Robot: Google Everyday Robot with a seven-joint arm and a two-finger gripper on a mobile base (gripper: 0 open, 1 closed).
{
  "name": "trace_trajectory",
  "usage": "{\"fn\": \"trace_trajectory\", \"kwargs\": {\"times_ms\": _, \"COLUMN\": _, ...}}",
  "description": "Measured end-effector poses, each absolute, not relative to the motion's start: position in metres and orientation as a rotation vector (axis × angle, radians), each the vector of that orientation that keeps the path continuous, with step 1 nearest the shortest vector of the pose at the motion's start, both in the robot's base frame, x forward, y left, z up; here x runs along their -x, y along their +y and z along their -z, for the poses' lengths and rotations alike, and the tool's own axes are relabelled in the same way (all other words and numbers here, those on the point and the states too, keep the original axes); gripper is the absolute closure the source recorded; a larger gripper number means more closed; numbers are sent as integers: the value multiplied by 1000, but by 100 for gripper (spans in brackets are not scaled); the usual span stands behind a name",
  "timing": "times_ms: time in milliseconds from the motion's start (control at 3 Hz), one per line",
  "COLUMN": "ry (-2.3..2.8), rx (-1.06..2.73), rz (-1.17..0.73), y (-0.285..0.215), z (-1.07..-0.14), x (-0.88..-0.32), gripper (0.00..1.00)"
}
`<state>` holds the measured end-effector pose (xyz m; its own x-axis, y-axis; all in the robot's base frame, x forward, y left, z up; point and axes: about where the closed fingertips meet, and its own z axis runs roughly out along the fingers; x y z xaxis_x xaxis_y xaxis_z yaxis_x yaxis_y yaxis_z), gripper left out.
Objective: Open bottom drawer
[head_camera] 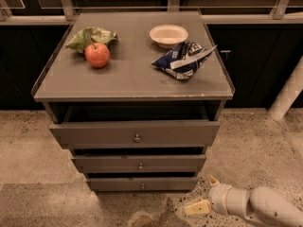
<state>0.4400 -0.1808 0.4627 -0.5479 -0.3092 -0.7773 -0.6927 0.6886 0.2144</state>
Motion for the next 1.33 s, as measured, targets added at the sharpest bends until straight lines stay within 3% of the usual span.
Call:
{"fn": "trace_trajectory", "kwargs": {"times_ms": 333, "ry": 2169, "rx": 731, "rz": -750, "y": -164, "z": -432, "x": -427, "gripper": 18}}
{"fn": "trace_trajectory", "kwargs": {"times_ms": 1333, "ry": 2157, "rx": 710, "rz": -702, "y": -158, "z": -423, "x": -429, "gripper": 87}}
